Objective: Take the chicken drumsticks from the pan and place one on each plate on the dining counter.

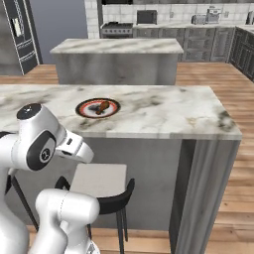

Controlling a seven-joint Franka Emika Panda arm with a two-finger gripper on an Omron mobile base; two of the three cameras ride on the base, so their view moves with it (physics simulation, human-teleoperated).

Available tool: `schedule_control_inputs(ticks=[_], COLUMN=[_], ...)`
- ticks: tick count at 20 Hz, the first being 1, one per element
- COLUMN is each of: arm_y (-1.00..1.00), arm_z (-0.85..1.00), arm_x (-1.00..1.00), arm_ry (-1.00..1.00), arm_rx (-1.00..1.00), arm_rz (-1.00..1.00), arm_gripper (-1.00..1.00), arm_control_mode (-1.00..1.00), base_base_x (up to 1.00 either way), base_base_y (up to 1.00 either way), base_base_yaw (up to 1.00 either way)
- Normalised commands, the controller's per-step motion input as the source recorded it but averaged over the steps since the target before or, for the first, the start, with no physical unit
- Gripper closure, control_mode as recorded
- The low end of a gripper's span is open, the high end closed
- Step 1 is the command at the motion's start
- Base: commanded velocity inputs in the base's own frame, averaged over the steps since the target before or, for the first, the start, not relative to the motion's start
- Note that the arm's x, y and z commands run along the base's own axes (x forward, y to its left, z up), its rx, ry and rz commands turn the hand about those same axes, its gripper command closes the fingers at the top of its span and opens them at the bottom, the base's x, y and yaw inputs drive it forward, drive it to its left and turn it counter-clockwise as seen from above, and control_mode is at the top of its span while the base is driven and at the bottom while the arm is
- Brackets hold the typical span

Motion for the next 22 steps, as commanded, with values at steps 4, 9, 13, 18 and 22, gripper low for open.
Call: schedule_control_inputs(ticks=[4,9,13,18,22], arm_y=[0.0,0.0,0.0,0.0,0.0], arm_z=[0.0,0.0,0.0,0.0,0.0], arm_x=[0.0,0.0,0.0,0.0,0.0], arm_ry=[0.0,0.0,0.0,0.0,0.0], arm_rx=[0.0,0.0,0.0,0.0,0.0], arm_rz=[0.0,0.0,0.0,0.0,0.0], arm_gripper=[-1.0,-1.0,-1.0,-1.0,-1.0], arm_control_mode=[1.0,1.0,1.0,1.0,1.0], base_base_x=[-0.07,-0.02,0.0,0.0,0.0], base_base_y=[-0.54,-0.86,-0.99,-1.0,-1.0], base_base_yaw=[-0.04,0.0,0.0,0.0,0.0])
